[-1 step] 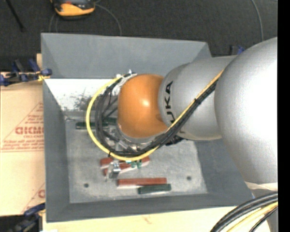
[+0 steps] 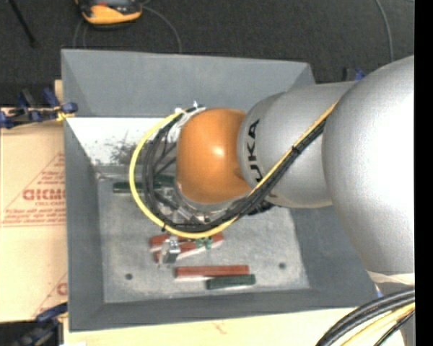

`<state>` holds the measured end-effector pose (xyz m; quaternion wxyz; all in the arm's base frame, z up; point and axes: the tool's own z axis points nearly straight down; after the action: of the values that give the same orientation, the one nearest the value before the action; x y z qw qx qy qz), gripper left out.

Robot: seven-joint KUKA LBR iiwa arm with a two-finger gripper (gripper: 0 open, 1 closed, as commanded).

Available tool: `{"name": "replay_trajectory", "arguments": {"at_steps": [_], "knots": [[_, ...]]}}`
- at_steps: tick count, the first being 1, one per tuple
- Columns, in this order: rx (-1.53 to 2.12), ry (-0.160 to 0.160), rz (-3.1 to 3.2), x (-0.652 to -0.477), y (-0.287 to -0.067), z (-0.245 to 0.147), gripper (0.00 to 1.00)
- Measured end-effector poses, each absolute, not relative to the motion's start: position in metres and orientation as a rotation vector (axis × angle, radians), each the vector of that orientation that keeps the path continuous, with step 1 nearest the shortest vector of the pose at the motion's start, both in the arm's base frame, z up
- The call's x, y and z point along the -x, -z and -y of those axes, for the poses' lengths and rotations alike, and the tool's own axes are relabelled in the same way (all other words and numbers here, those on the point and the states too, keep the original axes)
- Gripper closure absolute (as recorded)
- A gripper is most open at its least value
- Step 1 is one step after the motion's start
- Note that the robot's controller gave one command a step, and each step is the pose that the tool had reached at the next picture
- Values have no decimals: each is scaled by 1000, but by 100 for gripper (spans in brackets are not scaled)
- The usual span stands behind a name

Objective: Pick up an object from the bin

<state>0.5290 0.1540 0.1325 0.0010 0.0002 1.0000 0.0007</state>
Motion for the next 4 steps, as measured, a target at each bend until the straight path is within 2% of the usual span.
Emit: {"name": "replay_trajectory", "arguments": {"at_steps": [1,2,3,4], "knots": [[-2,-27,-3127,-546,-86,-105,0],[14,-13,-3126,-544,-83,-103,0],[210,0,-3135,-553,-91,-96,0],[116,-1,-3138,-565,-80,-98,0]]}}
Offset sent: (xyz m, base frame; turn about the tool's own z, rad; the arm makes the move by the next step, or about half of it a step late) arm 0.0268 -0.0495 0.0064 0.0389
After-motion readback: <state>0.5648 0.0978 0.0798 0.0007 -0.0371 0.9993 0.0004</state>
